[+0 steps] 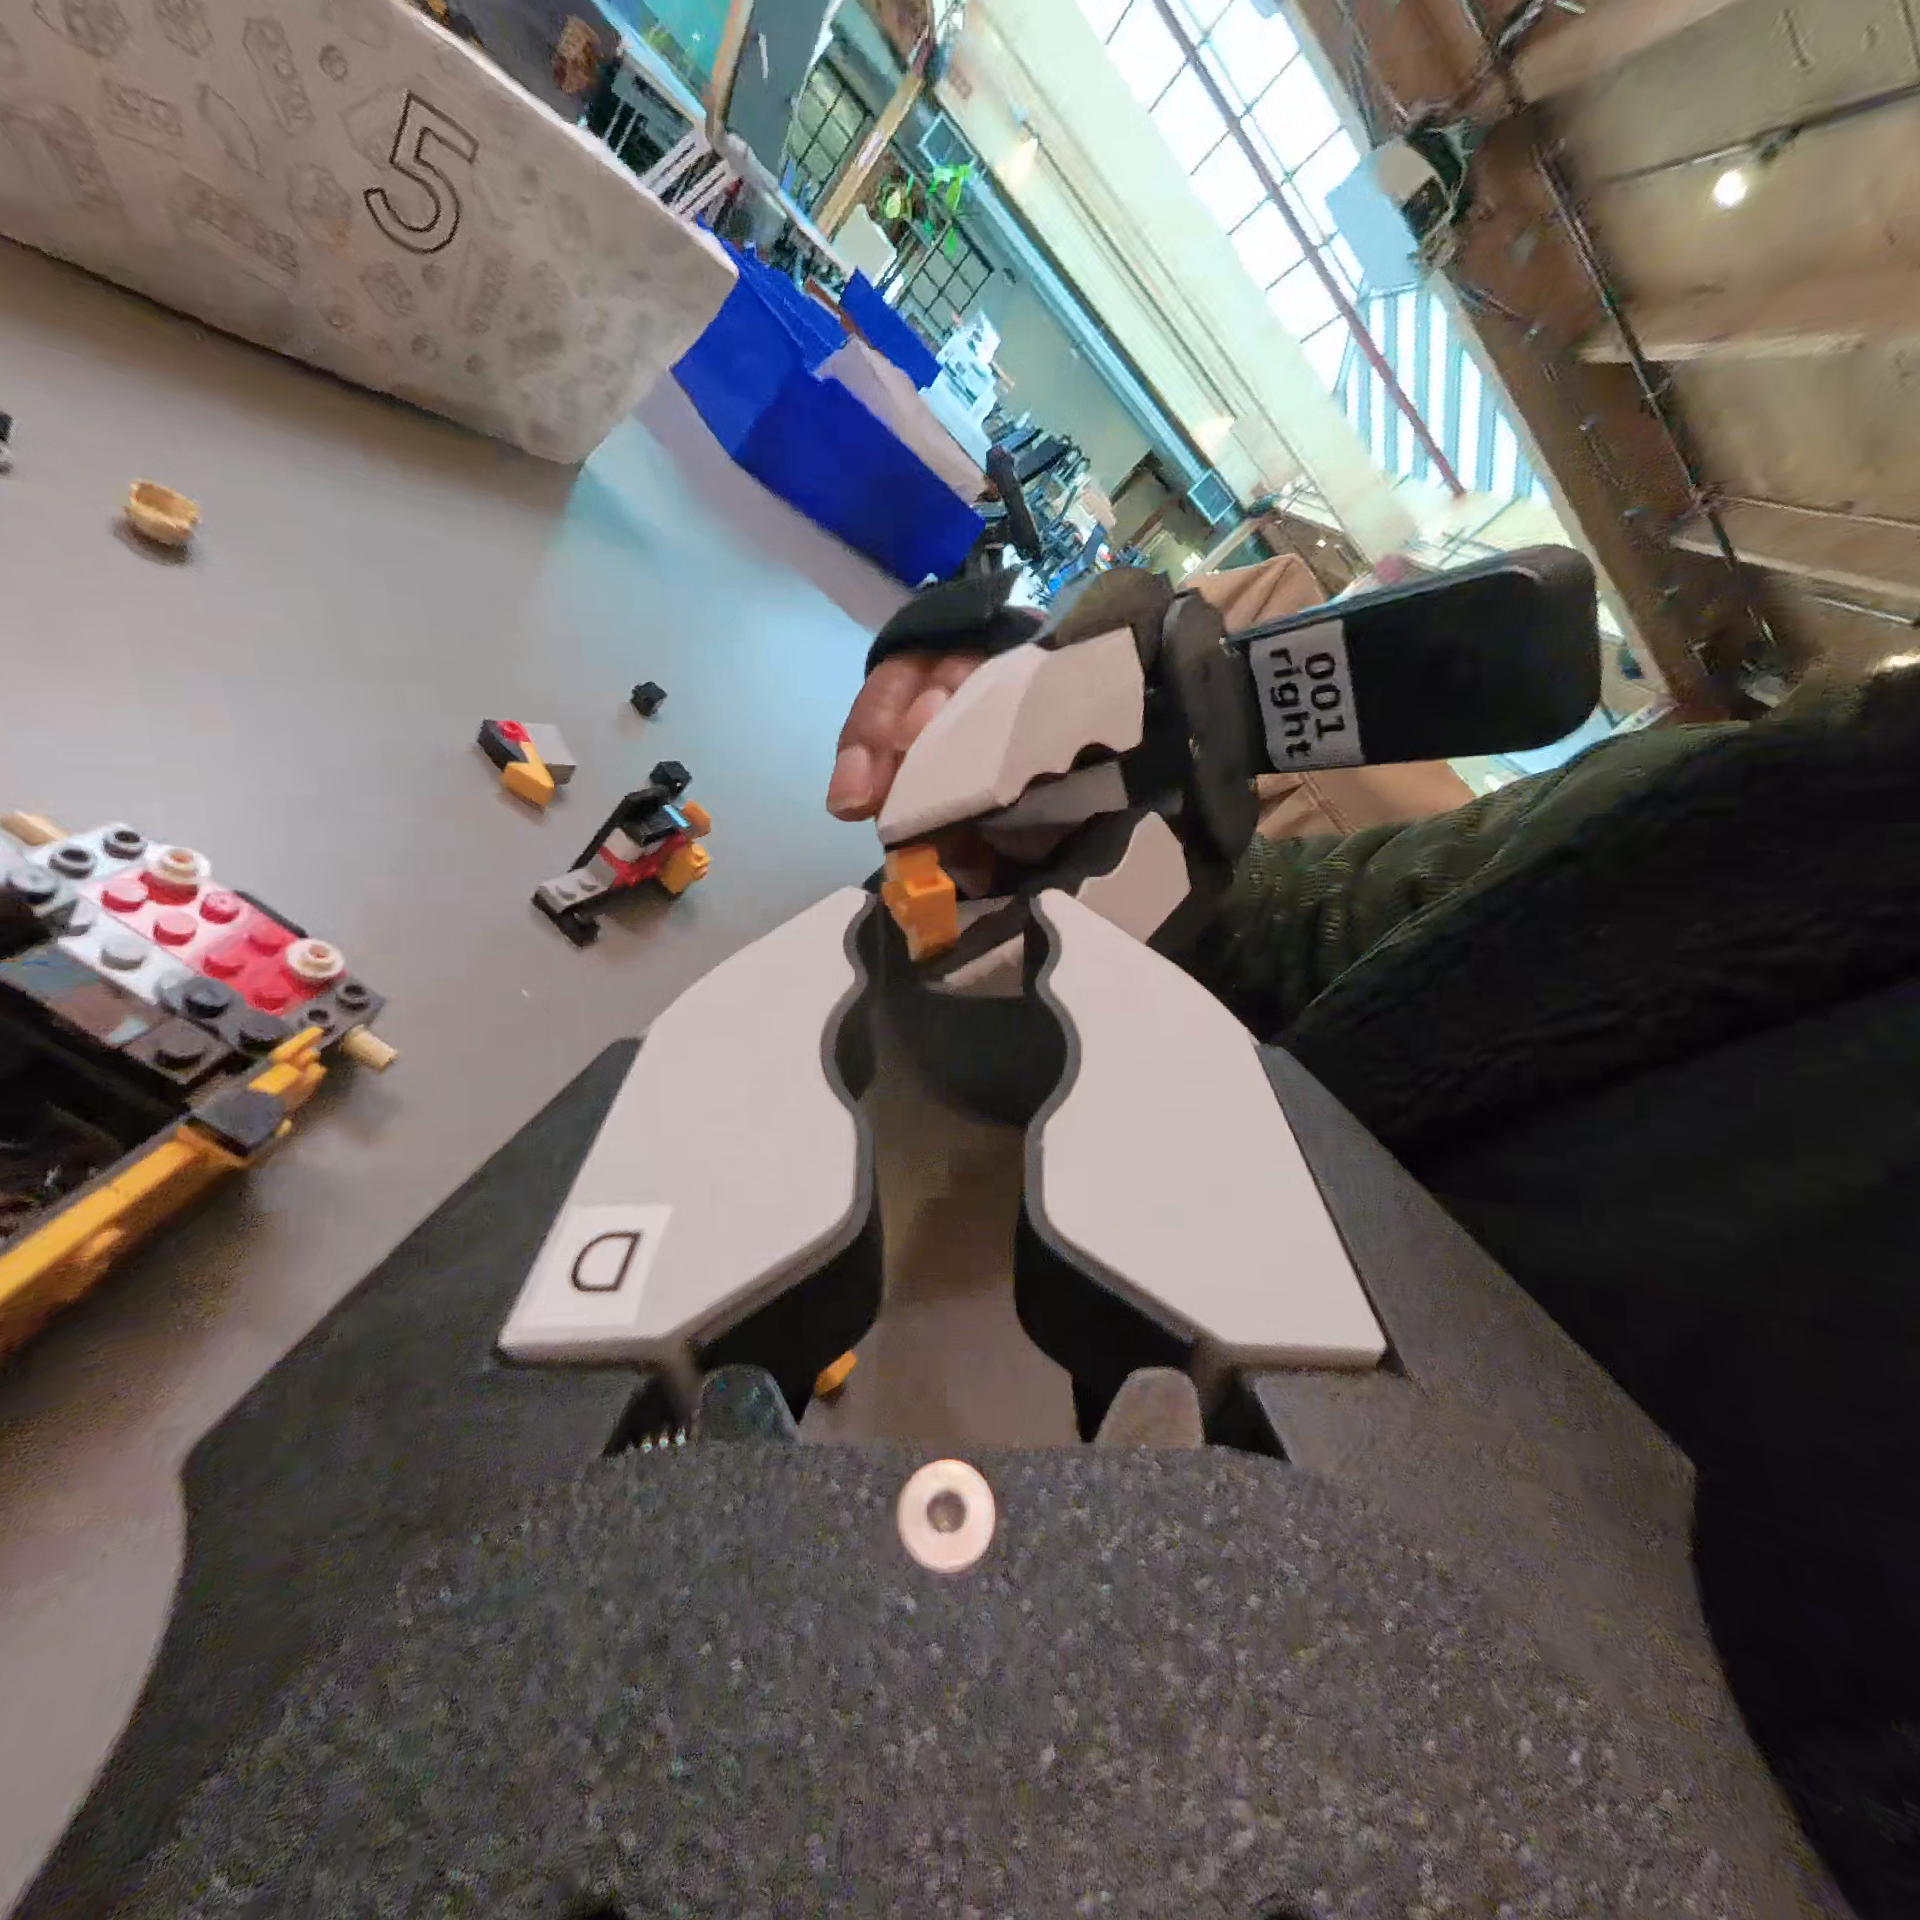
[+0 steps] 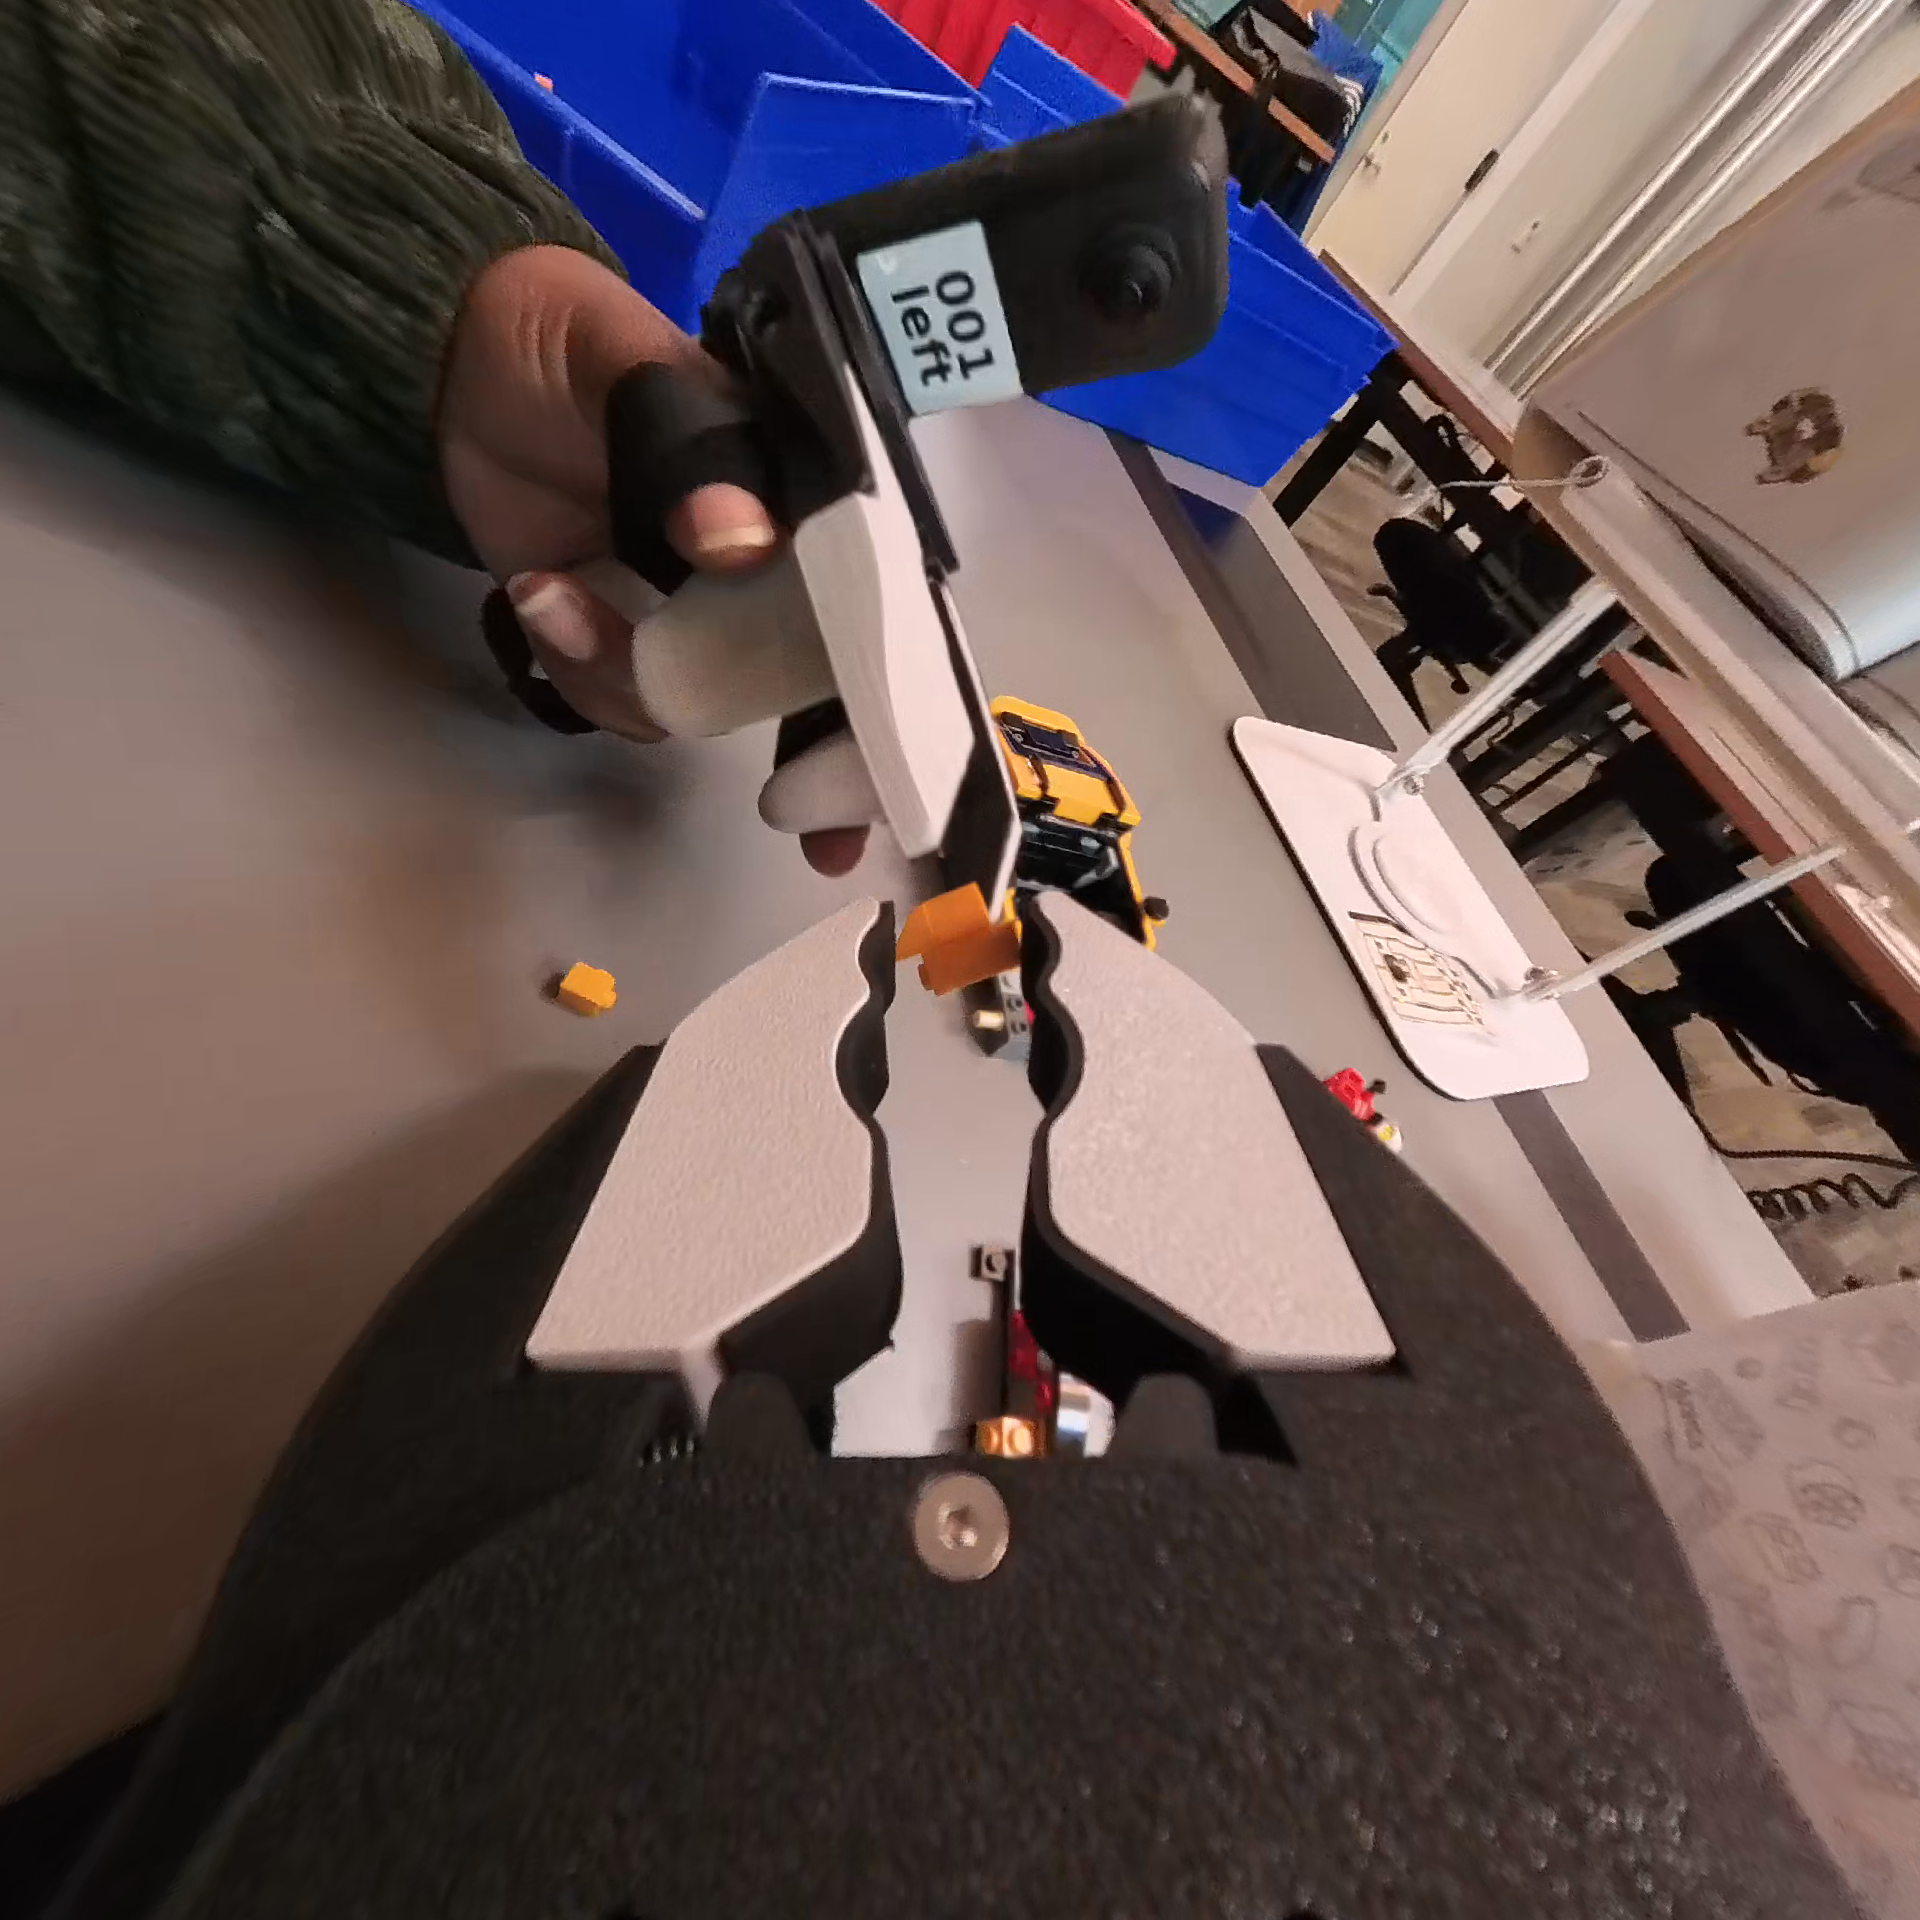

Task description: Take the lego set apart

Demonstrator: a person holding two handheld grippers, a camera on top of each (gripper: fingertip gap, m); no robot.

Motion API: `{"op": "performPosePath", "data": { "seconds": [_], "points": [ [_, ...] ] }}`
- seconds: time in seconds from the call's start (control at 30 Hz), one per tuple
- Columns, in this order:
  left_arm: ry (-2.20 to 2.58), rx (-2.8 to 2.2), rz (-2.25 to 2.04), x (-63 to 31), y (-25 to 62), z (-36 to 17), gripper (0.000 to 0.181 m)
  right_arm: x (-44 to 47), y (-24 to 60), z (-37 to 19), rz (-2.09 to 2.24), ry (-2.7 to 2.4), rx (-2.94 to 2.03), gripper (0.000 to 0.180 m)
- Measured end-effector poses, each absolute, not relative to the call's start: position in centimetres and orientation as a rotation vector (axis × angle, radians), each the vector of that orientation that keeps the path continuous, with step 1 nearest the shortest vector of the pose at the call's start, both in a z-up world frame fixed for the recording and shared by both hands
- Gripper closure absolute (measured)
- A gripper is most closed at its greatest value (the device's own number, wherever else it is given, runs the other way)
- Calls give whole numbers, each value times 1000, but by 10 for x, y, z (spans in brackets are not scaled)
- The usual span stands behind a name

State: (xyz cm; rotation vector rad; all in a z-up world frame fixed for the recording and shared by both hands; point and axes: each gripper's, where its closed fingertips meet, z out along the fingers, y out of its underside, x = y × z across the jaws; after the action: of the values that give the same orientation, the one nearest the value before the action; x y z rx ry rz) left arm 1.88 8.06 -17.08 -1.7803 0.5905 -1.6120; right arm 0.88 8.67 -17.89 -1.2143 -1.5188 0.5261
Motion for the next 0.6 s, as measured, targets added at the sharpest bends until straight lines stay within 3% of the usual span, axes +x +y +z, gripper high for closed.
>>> {"op": "performPosePath", "data": {
  "seconds": [0.27,0.6],
  "points": [
    [658,-1874,-1517,20,78,-183,171,4,81,-181,570,-1509,-1234,158],
    [911,-1892,-1462,16,61,-187,171,12,70,-183,1153,-1478,-1517,157]
  ]
}}
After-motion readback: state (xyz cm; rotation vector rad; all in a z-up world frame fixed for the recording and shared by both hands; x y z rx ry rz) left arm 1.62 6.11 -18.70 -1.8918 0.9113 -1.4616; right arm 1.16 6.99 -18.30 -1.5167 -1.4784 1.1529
